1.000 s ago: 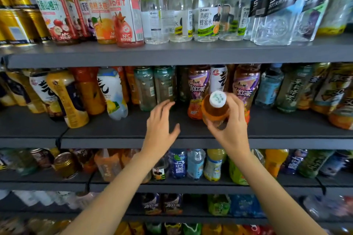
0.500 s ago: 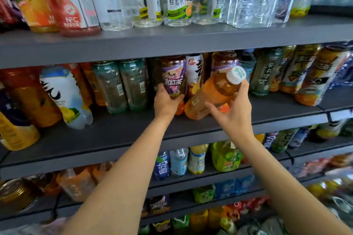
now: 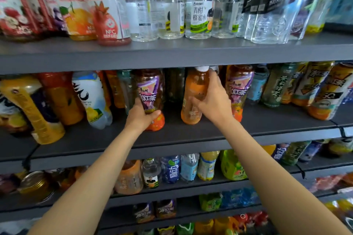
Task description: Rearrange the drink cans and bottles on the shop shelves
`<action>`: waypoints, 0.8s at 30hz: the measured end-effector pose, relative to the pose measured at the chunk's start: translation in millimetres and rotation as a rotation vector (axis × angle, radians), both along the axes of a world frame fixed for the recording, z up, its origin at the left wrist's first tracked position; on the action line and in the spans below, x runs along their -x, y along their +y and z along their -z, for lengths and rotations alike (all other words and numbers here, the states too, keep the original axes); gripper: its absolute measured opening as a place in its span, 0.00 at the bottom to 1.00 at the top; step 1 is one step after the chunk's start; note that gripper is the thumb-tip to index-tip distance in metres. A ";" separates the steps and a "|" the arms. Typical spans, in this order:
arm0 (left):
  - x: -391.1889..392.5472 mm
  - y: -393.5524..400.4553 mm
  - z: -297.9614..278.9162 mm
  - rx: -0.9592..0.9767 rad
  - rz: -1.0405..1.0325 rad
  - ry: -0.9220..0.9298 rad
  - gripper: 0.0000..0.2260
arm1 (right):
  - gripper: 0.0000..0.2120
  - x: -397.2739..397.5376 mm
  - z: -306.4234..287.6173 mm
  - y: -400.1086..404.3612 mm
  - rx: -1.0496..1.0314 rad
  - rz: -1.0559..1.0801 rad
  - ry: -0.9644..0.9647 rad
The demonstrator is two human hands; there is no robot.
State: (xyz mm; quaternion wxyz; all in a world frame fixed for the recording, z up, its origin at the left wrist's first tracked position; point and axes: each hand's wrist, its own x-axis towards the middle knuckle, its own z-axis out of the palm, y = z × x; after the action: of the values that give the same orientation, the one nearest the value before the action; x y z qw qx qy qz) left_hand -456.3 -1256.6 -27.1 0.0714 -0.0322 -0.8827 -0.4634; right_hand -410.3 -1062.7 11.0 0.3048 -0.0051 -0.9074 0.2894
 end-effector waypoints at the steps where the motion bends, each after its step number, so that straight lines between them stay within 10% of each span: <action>1: -1.0 -0.5 0.8 -0.005 0.004 0.000 0.28 | 0.41 7.3 -1.8 -7.0 -0.013 0.042 -0.031; 15: -5.5 0.4 1.6 0.116 -0.025 0.011 0.30 | 0.27 16.1 42.6 5.5 0.354 0.034 0.133; 24: -5.0 1.9 2.6 0.125 -0.041 0.002 0.31 | 0.29 66.3 59.4 18.6 0.542 0.188 -0.188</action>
State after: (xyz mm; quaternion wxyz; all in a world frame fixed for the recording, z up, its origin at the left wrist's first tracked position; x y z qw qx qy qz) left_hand -451.3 -1254.8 -29.8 0.0796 -0.0187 -0.9102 -0.4060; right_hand -476.7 -1044.1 -48.4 0.2325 -0.1967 -0.8168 0.4900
